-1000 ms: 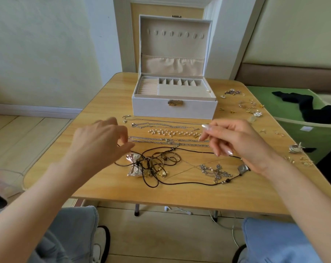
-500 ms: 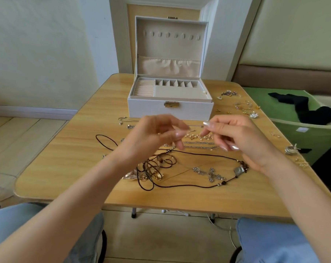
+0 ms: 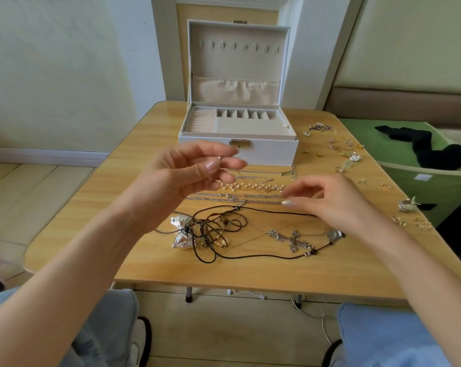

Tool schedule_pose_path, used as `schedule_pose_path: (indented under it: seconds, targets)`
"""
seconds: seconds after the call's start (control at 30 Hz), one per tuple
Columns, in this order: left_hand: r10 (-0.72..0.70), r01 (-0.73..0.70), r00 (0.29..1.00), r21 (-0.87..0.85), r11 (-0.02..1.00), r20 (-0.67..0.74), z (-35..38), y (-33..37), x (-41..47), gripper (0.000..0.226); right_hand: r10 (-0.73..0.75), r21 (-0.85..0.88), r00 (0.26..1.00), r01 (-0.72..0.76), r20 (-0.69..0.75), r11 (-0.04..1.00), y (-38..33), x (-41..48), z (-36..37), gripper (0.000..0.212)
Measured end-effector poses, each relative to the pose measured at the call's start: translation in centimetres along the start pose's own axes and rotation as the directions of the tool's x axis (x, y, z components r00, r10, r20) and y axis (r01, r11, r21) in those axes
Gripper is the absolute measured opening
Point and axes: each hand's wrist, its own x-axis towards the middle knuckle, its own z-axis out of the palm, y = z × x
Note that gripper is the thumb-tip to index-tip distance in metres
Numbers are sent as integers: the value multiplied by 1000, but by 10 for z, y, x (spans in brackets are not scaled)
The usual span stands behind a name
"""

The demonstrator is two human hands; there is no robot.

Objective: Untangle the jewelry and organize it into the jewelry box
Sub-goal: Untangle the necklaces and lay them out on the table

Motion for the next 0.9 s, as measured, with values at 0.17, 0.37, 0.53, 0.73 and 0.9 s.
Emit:
schedule_pose_path:
  seconds: [0.17,0.37,0.53,0.73,0.9]
  targets:
    - [-41,44,996,30,999,-80,6,-3,3,28,-354,-99,933,348,-63,932,-12,-5,31,10]
    - [-30,50,984,109,993,-175,7,-7,7,22,-340,-231,940,334,15,914,-24,4,58,21]
    - [1,54,975,240,969,-221,6,-9,7,14,-297,-280,946,323,131,904,-31,12,64,10]
    - [2,48,970,199,979,-243,3,-7,6,17,-240,-115,957,260,165,959,-30,18,56,17]
    - [8,31,976,173,984,-220,2,-9,4,19,-103,178,983,75,152,981,-31,18,37,18]
